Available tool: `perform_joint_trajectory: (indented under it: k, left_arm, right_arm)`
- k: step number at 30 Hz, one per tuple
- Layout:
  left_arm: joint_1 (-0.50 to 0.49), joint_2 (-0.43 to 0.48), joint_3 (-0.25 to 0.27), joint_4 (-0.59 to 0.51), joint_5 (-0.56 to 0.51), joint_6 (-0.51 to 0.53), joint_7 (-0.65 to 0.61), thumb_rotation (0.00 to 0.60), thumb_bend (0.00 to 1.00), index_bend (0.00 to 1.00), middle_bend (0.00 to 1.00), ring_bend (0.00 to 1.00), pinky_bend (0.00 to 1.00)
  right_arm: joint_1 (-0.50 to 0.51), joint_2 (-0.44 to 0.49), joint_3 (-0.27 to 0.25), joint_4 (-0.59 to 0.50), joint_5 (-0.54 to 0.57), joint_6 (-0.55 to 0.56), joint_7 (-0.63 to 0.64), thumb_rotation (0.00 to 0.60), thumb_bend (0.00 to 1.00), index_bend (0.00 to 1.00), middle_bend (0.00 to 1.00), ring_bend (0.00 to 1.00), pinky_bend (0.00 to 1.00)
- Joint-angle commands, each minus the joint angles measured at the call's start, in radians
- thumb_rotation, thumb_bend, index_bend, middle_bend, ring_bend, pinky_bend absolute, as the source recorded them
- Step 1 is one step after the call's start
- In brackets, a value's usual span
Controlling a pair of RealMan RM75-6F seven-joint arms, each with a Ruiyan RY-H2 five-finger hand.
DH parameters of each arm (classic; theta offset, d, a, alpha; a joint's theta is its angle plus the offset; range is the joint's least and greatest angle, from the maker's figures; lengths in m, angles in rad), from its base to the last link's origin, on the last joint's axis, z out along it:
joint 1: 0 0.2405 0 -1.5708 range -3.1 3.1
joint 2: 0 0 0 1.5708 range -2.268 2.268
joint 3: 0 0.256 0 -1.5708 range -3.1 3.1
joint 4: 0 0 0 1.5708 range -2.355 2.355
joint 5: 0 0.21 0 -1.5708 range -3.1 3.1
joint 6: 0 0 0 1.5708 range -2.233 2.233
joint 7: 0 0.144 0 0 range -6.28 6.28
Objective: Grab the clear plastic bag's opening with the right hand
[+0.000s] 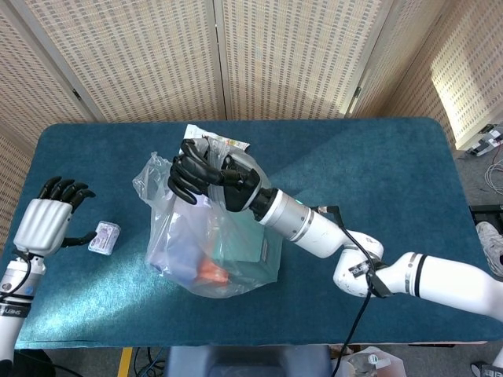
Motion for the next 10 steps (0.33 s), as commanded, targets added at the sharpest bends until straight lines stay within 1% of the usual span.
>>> perform_joint_trajectory:
  k: [1,4,10]
  left_arm:
    - [0.037,-0.037,0.024,-0.001,0.004,0.045,0.037,0.600,0.10,0.28,0.22,0.14,0.07]
    - [0.071,-0.074,0.040,0.005,0.015,0.085,0.040,0.600,0.10,0.28,0.22,0.14,0.07]
    - [0.116,-0.116,0.066,0.029,0.034,0.128,0.072,0.600,0.10,0.28,0.22,0.14,0.07]
  right_arm:
    - [-0.006,0.011,0.000,-0.010,-0.003,0.007,0.001,0.600,0.45,0.80,0.83,0.77,0.77]
    - [-0.011,0.022,-0.001,-0.019,-0.006,0.013,0.002,0.600,0.45,0.80,0.83,0.77,0.77]
    - [-0.018,0.038,-0.004,-0.034,-0.012,0.025,0.003,0.600,0.45,0.80,0.83,0.77,0.77]
